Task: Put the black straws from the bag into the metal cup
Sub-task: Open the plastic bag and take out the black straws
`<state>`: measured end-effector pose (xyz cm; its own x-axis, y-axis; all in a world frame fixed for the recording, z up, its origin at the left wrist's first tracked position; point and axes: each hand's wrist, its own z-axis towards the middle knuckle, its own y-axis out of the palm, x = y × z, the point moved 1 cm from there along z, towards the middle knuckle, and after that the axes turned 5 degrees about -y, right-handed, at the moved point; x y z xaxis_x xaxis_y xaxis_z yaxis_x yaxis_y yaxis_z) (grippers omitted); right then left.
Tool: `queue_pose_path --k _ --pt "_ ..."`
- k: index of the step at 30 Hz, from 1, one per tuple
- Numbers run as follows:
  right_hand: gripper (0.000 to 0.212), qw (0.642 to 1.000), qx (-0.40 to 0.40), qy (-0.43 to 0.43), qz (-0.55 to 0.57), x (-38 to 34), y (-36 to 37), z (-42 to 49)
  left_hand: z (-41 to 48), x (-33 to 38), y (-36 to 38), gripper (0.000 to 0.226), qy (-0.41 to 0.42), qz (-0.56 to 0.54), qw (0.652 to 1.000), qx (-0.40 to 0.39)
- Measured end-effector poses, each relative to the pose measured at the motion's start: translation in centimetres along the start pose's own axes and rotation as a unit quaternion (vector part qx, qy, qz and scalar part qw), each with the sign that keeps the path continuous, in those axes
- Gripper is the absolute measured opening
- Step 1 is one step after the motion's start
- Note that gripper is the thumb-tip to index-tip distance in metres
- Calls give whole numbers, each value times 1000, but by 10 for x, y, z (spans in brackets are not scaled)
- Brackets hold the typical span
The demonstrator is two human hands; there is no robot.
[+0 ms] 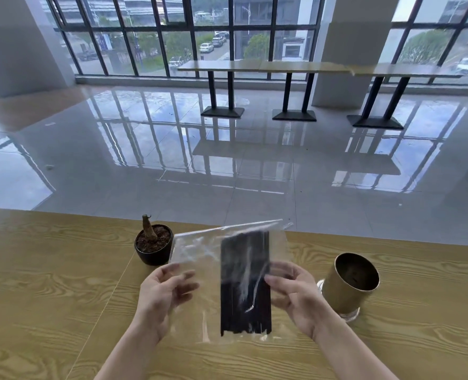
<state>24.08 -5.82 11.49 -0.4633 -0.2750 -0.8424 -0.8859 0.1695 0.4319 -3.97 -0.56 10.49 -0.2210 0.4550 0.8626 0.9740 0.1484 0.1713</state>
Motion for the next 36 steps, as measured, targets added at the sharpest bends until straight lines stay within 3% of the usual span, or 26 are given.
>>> queue_pose_path --k 2,3,5,6,7,9,11,15,17,20,23,25,32,34,36 --pt "37 1000 -4 -22 6 -4 2 0 -3 0 -3 49 21 89 993 69" --pt "39 999 -6 -30 23 -5 3 -1 -6 2 0 60 86 198 968 125" --pt "45 997 -7 -40 60 -7 4 0 -22 5 17 69 307 391 848 184" --pt "48 996 -9 -46 73 -7 7 0 -34 8 34 67 401 439 793 130" --pt "49 995 -15 -52 81 -7 9 0 -45 9 54 64 440 469 765 39" --pt "44 994 -32 -61 81 -4 16 1 -58 4 89 52 460 524 711 -92" --pt "38 993 -48 -72 81 -2 20 0 -60 -1 105 37 500 531 679 -88" --pt "40 989 -65 -94 97 -7 20 -4 -55 3 111 30 547 517 656 -51" --pt "44 987 -72 -86 112 -10 20 -6 -55 4 111 26 560 493 664 -43" --pt "48 986 -70 -59 140 -12 24 -10 -60 7 119 22 542 433 720 -24" --pt "44 981 -109 -45 154 -14 28 -13 -66 11 125 35 404 302 863 -27" --pt "51 982 -145 -69 101 -14 30 -13 -65 13 128 46 317 216 922 -44" --pt "53 968 -194 -119 108 -17 30 -11 -60 18 127 32 339 203 916 -77" --pt "57 965 -202 -126 107 -19 26 -11 -59 21 119 29 407 250 875 -76" --pt "61 968 -194 -113 114 -19 20 -11 -58 26 111 28 487 341 801 -69"
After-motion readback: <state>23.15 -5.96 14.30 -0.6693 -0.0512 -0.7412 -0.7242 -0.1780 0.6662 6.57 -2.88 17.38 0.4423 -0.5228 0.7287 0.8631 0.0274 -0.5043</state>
